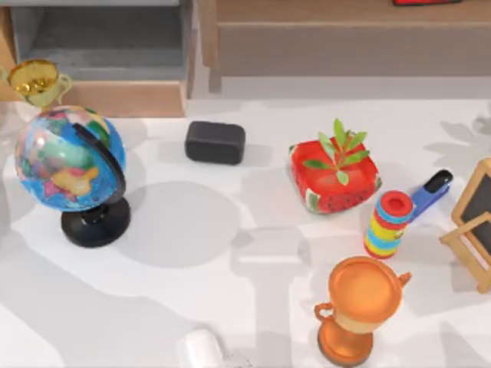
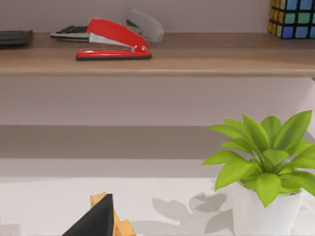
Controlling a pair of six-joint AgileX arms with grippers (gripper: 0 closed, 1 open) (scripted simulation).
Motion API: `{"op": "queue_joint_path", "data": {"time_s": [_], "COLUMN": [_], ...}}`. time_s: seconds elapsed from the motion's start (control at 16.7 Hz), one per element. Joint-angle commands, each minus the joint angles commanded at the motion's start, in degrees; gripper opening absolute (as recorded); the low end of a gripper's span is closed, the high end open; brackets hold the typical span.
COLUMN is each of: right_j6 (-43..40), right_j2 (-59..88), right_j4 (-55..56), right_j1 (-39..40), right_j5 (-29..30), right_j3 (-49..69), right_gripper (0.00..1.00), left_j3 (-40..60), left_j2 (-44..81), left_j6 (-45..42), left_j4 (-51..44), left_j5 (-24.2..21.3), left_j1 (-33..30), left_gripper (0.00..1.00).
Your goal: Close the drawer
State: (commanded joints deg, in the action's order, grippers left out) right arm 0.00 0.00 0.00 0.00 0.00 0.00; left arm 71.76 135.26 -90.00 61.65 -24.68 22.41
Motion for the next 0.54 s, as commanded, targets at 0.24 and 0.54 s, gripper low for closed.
{"op": "queue_joint_path", "data": {"time_s": [0.24,0.54], "right_j6": [0.0,0.0], "right_j2": [0.0,0.0], "right_j4": [0.0,0.0], "right_j1": [0.0,0.0], "right_j5": [0.0,0.0], "right_j3": [0.0,0.0], "right_gripper": [1.0,1.0], "left_j3": [0.0,0.0], "left_j2": [0.0,0.0], "left_j6": [0.0,0.0], "left_j4": [0.0,0.0], "left_j5": [0.0,0.0], "left_j1": [0.0,0.0], "left_gripper": [1.0,1.0]}}
